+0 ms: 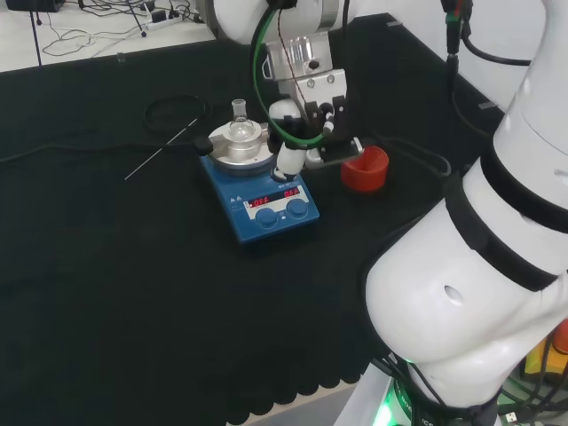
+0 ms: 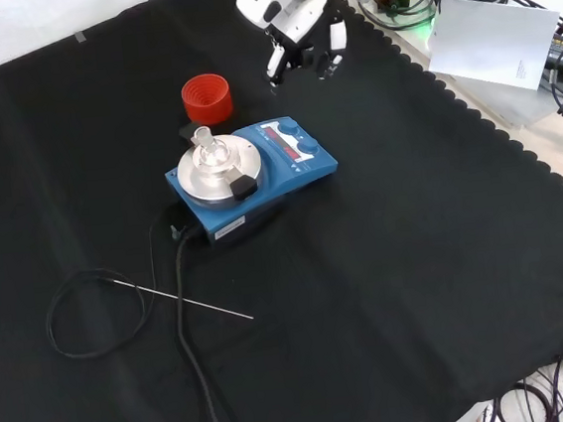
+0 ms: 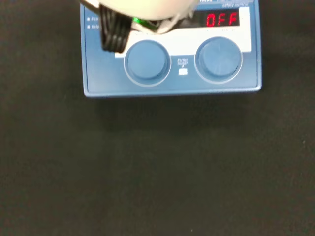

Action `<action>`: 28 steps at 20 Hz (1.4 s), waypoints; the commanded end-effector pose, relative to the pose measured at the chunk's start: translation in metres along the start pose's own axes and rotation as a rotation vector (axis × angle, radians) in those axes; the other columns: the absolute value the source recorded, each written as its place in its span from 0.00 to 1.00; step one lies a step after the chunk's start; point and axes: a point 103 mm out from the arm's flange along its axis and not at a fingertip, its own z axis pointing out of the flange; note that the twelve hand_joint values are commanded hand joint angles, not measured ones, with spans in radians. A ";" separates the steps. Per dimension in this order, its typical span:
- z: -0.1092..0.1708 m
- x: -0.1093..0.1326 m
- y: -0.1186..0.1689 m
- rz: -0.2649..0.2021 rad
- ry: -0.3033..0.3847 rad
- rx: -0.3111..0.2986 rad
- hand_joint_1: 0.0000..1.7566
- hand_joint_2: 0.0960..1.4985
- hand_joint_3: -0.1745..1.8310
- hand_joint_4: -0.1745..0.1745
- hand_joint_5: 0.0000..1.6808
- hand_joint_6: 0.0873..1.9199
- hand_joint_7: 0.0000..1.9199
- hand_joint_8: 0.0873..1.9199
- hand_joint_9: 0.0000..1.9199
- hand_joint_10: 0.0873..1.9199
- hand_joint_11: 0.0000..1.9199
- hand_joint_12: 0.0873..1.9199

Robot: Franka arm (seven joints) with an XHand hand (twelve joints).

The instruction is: Turn on the heater.

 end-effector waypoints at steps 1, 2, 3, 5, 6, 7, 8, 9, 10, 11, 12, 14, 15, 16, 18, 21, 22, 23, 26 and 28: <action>0.021 0.011 0.004 -0.017 -0.008 0.041 0.64 0.44 0.42 0.14 0.28 0.32 0.81 0.51 0.89 0.45 0.93 0.53; 0.025 0.012 0.004 -0.020 0.001 0.045 0.64 0.44 0.42 0.14 0.28 0.32 0.82 0.51 0.89 0.46 0.94 0.54; 0.028 0.013 0.004 -0.023 0.007 0.047 0.65 0.45 0.42 0.15 0.28 0.32 0.82 0.52 0.90 0.48 0.94 0.55; 0.034 0.017 0.005 -0.029 0.001 0.060 0.68 0.46 0.44 0.16 0.29 0.34 0.83 0.54 0.89 0.51 0.91 0.57; 0.037 0.019 0.006 -0.032 -0.004 0.070 0.70 0.47 0.45 0.17 0.29 0.36 0.82 0.55 0.88 0.52 0.88 0.58; 0.039 0.021 0.007 -0.035 -0.006 0.079 0.72 0.47 0.47 0.17 0.28 0.37 0.82 0.57 0.87 0.54 0.85 0.60; 0.041 0.022 0.007 -0.038 -0.008 0.089 0.74 0.47 0.49 0.18 0.27 0.37 0.81 0.58 0.86 0.55 0.83 0.61; 0.043 0.023 0.008 -0.041 -0.008 0.098 0.75 0.46 0.50 0.19 0.27 0.38 0.81 0.59 0.86 0.56 0.81 0.63; 0.045 0.027 0.009 -0.048 -0.015 0.108 0.76 0.46 0.51 0.20 0.26 0.39 0.81 0.59 0.86 0.57 0.81 0.63; 0.049 0.030 0.010 -0.052 -0.027 0.116 0.77 0.46 0.52 0.20 0.25 0.39 0.81 0.60 0.86 0.58 0.80 0.64; 0.051 0.031 0.010 -0.056 -0.028 0.123 0.77 0.45 0.53 0.21 0.25 0.40 0.82 0.60 0.86 0.58 0.80 0.65; 0.055 0.031 0.011 -0.060 -0.022 0.134 0.78 0.44 0.54 0.22 0.24 0.40 0.82 0.61 0.87 0.59 0.80 0.65; 0.056 0.031 0.011 -0.061 -0.021 0.139 0.78 0.44 0.55 0.23 0.23 0.40 0.82 0.61 0.87 0.59 0.80 0.66; 0.057 0.031 0.012 -0.061 -0.019 0.143 0.78 0.44 0.55 0.23 0.22 0.40 0.82 0.61 0.87 0.59 0.80 0.66; 0.059 0.029 0.012 -0.059 -0.016 0.147 0.79 0.44 0.56 0.26 0.19 0.39 0.82 0.62 0.87 0.59 0.80 0.67; 0.062 0.026 0.012 -0.049 -0.011 0.150 0.79 0.43 0.57 0.27 0.17 0.39 0.82 0.62 0.87 0.60 0.80 0.67; 0.063 0.024 0.013 -0.047 -0.010 0.151 0.79 0.43 0.58 0.27 0.17 0.39 0.82 0.62 0.87 0.60 0.80 0.67; 0.062 0.028 0.013 -0.040 -0.017 0.152 0.79 0.43 0.58 0.28 0.17 0.39 0.82 0.62 0.87 0.60 0.80 0.67; 0.063 0.028 0.013 -0.035 -0.015 0.157 0.79 0.42 0.58 0.28 0.17 0.38 0.82 0.62 0.87 0.60 0.80 0.68; 0.066 0.026 0.014 -0.036 -0.010 0.162 0.79 0.42 0.58 0.28 0.17 0.38 0.82 0.62 0.87 0.60 0.80 0.68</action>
